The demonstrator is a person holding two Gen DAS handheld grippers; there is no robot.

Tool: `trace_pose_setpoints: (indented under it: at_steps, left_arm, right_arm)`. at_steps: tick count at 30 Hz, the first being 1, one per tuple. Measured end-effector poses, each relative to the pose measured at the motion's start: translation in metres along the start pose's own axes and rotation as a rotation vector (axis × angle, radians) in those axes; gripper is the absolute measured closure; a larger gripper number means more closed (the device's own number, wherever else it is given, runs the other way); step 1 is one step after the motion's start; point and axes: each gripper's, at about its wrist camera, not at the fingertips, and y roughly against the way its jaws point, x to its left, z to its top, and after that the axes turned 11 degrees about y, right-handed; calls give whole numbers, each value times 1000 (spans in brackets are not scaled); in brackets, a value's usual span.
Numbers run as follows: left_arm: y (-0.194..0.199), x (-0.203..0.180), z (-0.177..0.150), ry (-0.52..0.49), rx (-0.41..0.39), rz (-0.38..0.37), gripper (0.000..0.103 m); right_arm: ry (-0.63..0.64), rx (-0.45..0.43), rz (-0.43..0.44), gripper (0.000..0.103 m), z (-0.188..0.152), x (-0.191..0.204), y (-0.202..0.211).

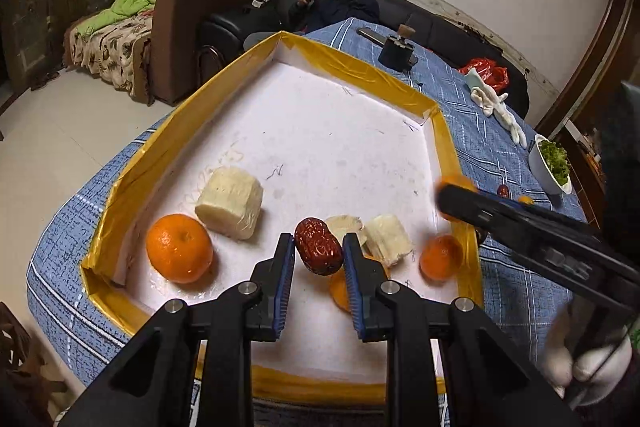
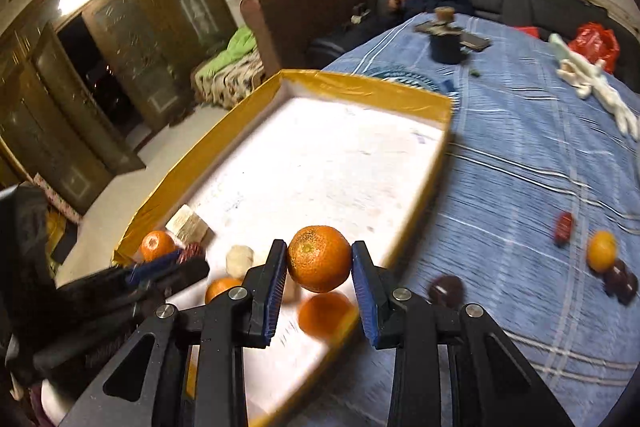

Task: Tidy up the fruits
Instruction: 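Carry the mandarin and red date over the tray and open both tools, then grasp a dark plum with the right tool while the left tool grasps a mandarin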

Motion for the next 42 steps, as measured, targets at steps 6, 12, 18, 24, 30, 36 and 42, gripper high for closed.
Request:
trace_pose_setpoints:
  at_steps: [6,12,18,24,30,36,42]
  left_arm:
    - [12,8,2,7,-17,-17,42]
    - [23,8,7,17,-50,-33,26]
    - [28,-8,3,-17,-61,-26,17]
    - [36,-29,-4,-72,-78,-17,16]
    - [36,-47,-14,-109,-55,-17,16]
    - [37,-68,-21,-144,-49,-41,16]
    - [27,-97,-34,-206,-14,-75,16]
  right_arm:
    - [31,51,-18,65,11,7,-30]
    - [29,34,-22,61,14,9,-28]
    - [11,-19,-34,55,14,3,-3]
    - [-13,-52,-91,51,-3,-17,29]
    - [-55,-67,-176,50,-37,-50,62]
    - [-145,-66,-268,48,-80,-103,98]
    - [-280,-72,-359,48,-116,-165,132]
